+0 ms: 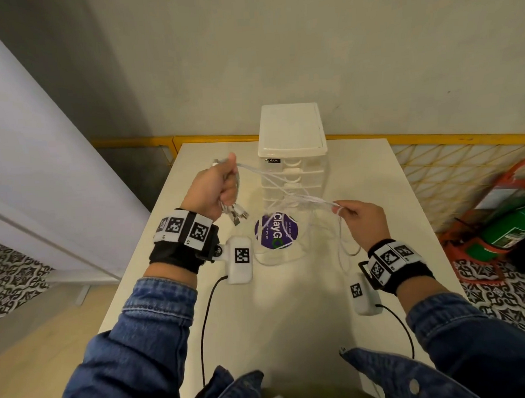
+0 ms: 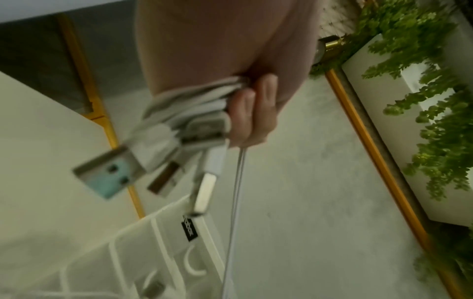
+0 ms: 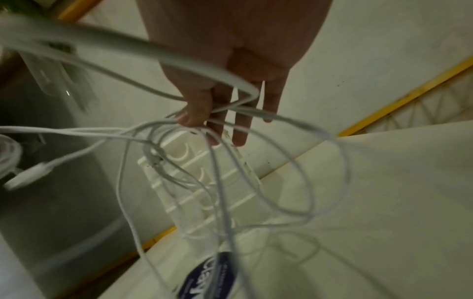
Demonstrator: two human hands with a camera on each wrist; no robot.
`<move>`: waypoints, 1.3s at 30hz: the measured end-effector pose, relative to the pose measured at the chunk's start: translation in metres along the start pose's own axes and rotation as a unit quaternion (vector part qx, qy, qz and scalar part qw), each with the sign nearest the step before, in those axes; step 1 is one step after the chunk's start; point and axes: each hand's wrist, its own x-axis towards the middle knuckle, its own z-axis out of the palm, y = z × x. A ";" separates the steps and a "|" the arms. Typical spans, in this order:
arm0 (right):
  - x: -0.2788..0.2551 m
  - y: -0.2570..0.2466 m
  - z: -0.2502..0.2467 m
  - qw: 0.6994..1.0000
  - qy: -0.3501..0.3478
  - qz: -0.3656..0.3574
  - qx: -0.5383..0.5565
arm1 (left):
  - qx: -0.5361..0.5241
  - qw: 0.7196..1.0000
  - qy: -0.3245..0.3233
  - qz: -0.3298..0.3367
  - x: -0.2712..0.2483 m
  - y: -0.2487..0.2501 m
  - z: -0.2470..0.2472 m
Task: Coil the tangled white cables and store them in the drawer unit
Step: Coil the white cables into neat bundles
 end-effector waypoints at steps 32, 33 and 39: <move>0.024 -0.027 -0.043 0.974 -0.078 -0.050 -0.208 | 0.108 0.982 0.151 0.019 -0.006 -0.004 0.006; 0.024 -0.038 -0.041 0.982 -0.060 -0.073 -0.166 | 0.117 0.985 0.127 0.013 -0.006 -0.006 0.009; 0.016 -0.061 0.019 0.951 -0.228 -0.074 -0.198 | 0.173 0.984 -0.034 -0.005 -0.018 -0.009 0.034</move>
